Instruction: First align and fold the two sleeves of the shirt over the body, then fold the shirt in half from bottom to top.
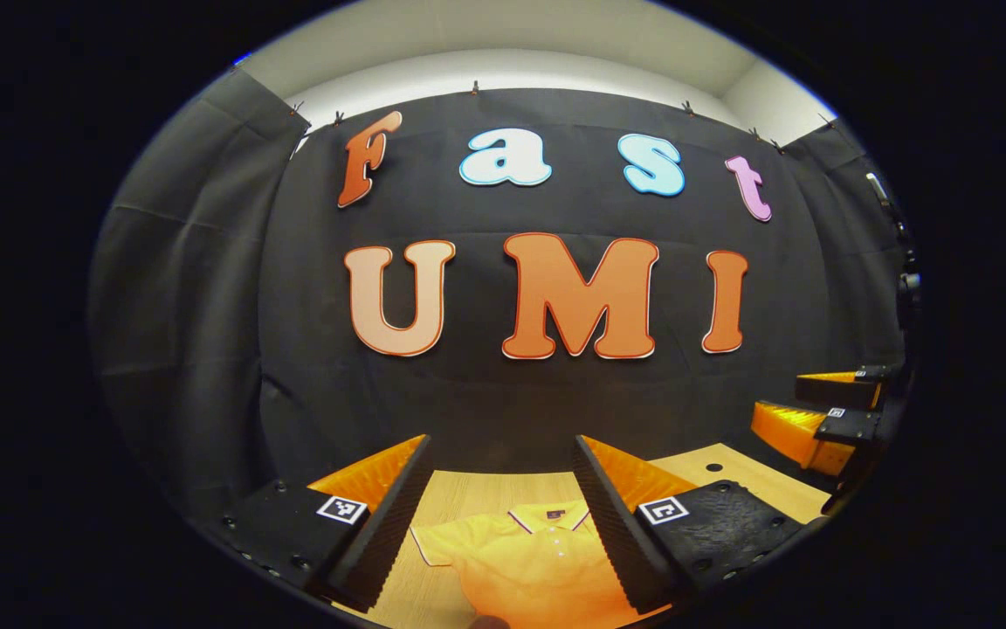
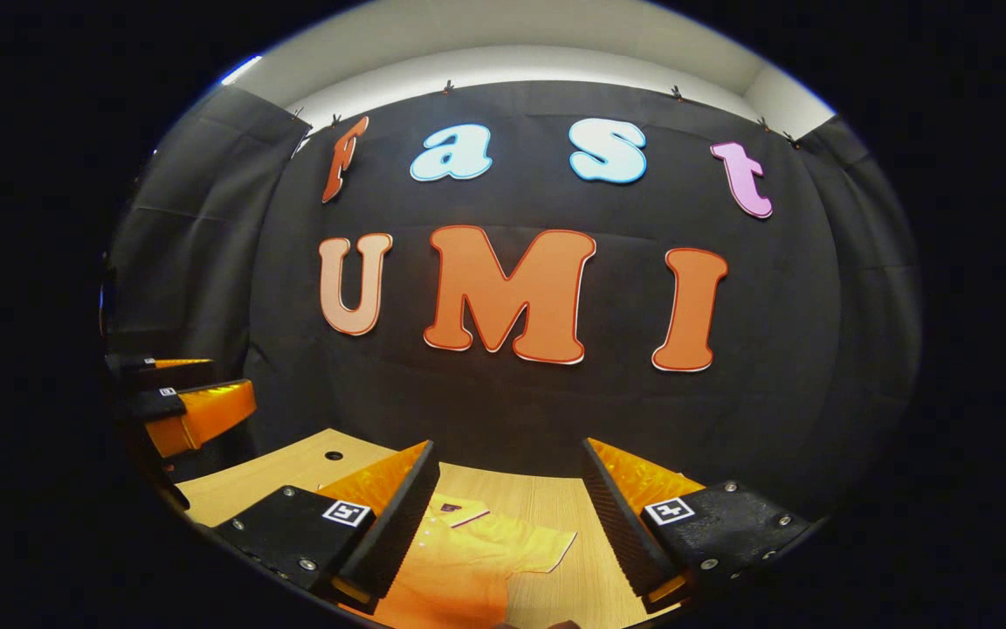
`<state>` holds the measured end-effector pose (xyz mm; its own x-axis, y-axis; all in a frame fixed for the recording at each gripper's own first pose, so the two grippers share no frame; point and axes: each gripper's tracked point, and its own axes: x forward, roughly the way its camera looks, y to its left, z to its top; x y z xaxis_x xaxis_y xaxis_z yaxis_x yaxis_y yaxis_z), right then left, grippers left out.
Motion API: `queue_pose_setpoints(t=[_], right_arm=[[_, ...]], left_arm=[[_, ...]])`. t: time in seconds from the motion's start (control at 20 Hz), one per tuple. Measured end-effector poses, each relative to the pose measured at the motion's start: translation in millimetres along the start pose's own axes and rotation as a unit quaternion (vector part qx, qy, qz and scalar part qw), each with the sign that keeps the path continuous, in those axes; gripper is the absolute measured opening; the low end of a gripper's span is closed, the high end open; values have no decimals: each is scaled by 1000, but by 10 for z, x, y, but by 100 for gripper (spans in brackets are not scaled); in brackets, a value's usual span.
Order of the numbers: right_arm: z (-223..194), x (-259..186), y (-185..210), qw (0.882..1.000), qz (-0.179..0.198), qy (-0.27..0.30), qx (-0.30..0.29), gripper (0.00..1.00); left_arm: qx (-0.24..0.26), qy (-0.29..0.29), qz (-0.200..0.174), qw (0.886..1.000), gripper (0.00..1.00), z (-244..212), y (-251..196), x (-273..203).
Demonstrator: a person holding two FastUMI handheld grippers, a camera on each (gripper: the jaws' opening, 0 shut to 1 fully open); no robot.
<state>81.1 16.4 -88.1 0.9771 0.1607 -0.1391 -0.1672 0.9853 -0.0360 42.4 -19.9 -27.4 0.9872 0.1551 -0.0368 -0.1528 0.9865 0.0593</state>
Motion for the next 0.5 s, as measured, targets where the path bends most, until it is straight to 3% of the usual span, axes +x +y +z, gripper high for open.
queue_pose_setpoints(t=[0.3, 0.5], right_arm=[[-595, 471, -161, 996, 4, 84, 4, 98], [-1061, 838, -411, 987, -3, 158, 32, 99]], left_arm=[[27, -22, 9, 999, 97, 116, -113, 14], [38, -23, 43, 998, 97, 120, -85, -8]])
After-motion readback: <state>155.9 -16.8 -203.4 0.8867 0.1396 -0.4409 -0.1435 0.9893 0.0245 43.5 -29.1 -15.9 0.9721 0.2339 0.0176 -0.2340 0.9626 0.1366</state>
